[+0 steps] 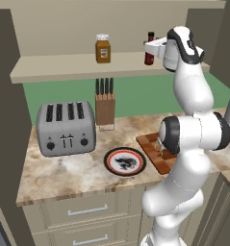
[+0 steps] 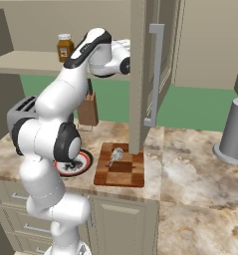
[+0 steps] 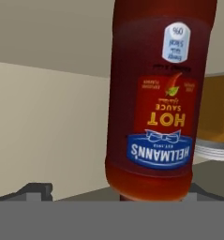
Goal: Pick the fish from the plate and place it on the cutting board. Then pick the condiment bottle from the cabinet and place it next to the cutting board.
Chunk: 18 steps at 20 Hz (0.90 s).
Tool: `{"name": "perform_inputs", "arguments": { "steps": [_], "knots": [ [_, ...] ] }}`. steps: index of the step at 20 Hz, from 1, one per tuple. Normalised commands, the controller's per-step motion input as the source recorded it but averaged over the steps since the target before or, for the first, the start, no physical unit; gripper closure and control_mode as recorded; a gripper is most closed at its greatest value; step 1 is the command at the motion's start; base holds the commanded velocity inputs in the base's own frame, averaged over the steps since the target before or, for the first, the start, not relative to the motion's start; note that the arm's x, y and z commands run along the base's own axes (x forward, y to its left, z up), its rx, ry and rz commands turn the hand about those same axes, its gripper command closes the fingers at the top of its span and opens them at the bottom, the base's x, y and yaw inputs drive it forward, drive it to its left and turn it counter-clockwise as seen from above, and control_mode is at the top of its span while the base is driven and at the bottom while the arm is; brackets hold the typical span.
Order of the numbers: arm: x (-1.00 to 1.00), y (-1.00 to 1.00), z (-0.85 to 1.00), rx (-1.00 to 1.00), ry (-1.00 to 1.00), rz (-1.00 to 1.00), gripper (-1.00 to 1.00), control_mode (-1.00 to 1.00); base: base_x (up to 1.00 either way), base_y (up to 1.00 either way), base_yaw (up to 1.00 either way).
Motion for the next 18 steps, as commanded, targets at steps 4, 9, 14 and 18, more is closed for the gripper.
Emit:
{"name": "perform_inputs", "arguments": {
  "steps": [4,9,14,18],
  "knots": [
    [0.00,0.00,0.00,0.00,0.00,0.00,-1.00,-1.00,0.00,0.00,0.00],
    [0.00,0.00,0.00,0.00,0.02,0.00,1.00,-1.00,0.00,0.00,0.00],
    [0.00,0.00,0.00,0.00,0.01,0.00,1.00,-1.00,0.00,0.00,0.00],
    [0.00,0.00,0.00,0.00,0.01,0.00,1.00,-1.00,0.00,0.00,0.00]
  ]
}}
